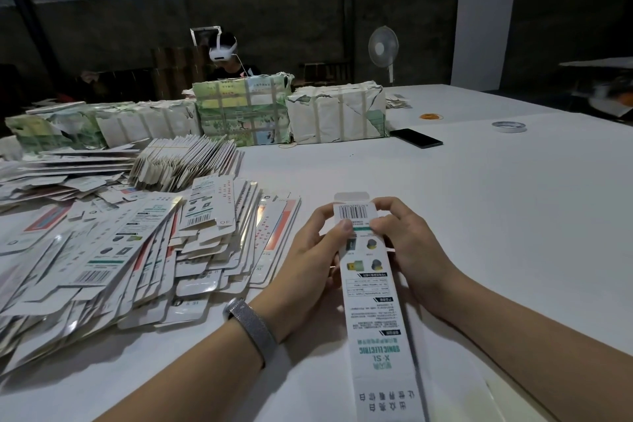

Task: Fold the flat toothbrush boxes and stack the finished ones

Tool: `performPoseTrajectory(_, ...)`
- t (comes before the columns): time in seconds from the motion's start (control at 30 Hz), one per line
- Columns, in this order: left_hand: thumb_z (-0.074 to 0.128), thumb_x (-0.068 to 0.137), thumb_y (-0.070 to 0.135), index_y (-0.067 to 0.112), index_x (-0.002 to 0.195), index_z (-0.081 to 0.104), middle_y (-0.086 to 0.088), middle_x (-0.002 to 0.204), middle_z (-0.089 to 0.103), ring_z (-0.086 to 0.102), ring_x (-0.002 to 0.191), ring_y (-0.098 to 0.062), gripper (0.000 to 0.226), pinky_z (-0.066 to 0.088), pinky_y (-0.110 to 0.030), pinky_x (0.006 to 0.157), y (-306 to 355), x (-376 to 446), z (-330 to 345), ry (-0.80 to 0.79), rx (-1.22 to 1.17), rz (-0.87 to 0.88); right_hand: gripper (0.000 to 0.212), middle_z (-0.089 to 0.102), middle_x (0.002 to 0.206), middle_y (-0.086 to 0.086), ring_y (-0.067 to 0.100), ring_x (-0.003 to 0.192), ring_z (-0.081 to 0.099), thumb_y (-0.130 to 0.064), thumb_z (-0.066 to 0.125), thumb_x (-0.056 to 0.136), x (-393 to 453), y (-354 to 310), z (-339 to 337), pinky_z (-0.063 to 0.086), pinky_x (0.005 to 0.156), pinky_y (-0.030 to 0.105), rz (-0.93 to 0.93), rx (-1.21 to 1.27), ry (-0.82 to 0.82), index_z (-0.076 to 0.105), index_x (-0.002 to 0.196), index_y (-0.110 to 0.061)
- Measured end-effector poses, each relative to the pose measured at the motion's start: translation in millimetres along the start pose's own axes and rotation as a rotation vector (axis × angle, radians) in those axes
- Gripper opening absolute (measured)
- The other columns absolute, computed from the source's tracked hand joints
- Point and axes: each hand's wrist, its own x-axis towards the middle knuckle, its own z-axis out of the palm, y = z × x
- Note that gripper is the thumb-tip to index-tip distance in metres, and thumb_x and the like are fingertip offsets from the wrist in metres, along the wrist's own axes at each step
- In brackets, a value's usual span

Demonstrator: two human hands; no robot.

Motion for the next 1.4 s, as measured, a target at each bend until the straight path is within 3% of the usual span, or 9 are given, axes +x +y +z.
performPoseTrajectory(0.07,0.059,0.093,0.038,0.033,0.116,0.063,-0.012,0.094,0.076,0.072,0.073,-0.022,0.024,0.056,-0.03,0.055,0.2,0.4,-0.1,-0.028,-0.03,-0.013,0.008,0.071,0.082,0.005,0.019,0.064,0.068,-0.014,0.052,0.095,0.8,0.3,-0.4,0.054,0.055,0.031,-0.005,-0.002,0.032,0.056,0.101,-0.012)
performPoseTrajectory(0.17,0.061,0.093,0.035,0.029,0.118,0.062,-0.014,0.095,0.076,0.073,0.071,-0.022,0.025,0.055,-0.025,0.053,1.2,0.5,-2.1,-0.045,-0.075,-0.035,0.01,0.072,0.085,0.005,0.017,0.064,0.069,-0.006,0.047,0.099,0.8,0.4,0.0,0.055,0.053,0.03,0.003,-0.009,0.046,0.056,0.1,-0.01)
performPoseTrajectory(0.3,0.062,0.092,0.037,0.035,0.113,0.06,-0.018,0.102,0.075,0.074,0.078,-0.028,0.021,0.059,-0.035,0.062,0.1,1.8,-2.6,-0.048,-0.059,-0.042,0.009,0.073,0.093,0.009,0.016,0.066,0.07,-0.004,0.048,0.098,0.4,0.8,-0.4,0.055,0.053,0.026,-0.014,0.028,0.053,0.056,0.101,-0.008)
performPoseTrajectory(0.63,0.063,0.09,0.041,0.041,0.106,0.058,-0.016,0.095,0.077,0.074,0.073,-0.028,0.017,0.058,-0.032,0.061,-4.5,5.8,-3.7,-0.015,0.008,-0.031,0.012,0.068,0.092,0.008,0.015,0.067,0.069,-0.001,0.05,0.097,3.0,5.3,-0.4,0.054,0.056,0.024,-0.046,0.045,0.066,0.056,0.102,-0.009)
performPoseTrajectory(0.73,0.064,0.088,0.043,0.04,0.11,0.054,-0.015,0.096,0.077,0.074,0.074,-0.028,0.024,0.058,-0.033,0.061,-5.5,6.3,-4.5,0.003,0.014,-0.042,0.014,0.07,0.089,0.002,0.016,0.07,0.071,-0.002,0.05,0.098,2.5,5.4,-1.0,0.055,0.058,0.025,-0.056,0.027,0.063,0.057,0.102,-0.013)
performPoseTrajectory(1.07,0.069,0.089,0.045,0.035,0.123,0.039,-0.016,0.098,0.077,0.074,0.074,-0.026,0.046,0.057,-0.031,0.062,-3.2,5.3,-6.1,0.013,-0.017,-0.055,0.025,0.064,0.108,0.01,0.017,0.079,0.071,-0.004,0.048,0.101,-0.1,3.2,0.5,0.055,0.059,0.028,-0.113,0.027,0.02,0.046,0.111,-0.027)
performPoseTrajectory(1.27,0.064,0.093,0.033,0.03,0.11,0.06,-0.017,0.088,0.075,0.072,0.068,-0.026,0.017,0.057,-0.03,0.057,0.6,2.8,-7.7,-0.001,-0.03,-0.035,0.022,0.069,0.092,-0.006,0.012,0.074,0.067,-0.005,0.048,0.101,1.1,3.8,0.8,0.056,0.062,0.03,-0.13,-0.08,-0.001,0.058,0.109,-0.023)
performPoseTrajectory(1.4,0.063,0.095,0.03,0.023,0.116,0.054,-0.018,0.088,0.075,0.071,0.067,-0.026,0.024,0.057,-0.031,0.056,0.5,2.5,-6.3,0.007,-0.034,-0.031,0.024,0.07,0.09,-0.008,0.012,0.075,0.068,-0.006,0.048,0.101,0.7,3.6,1.1,0.054,0.06,0.028,-0.118,-0.08,-0.006,0.06,0.111,-0.023)
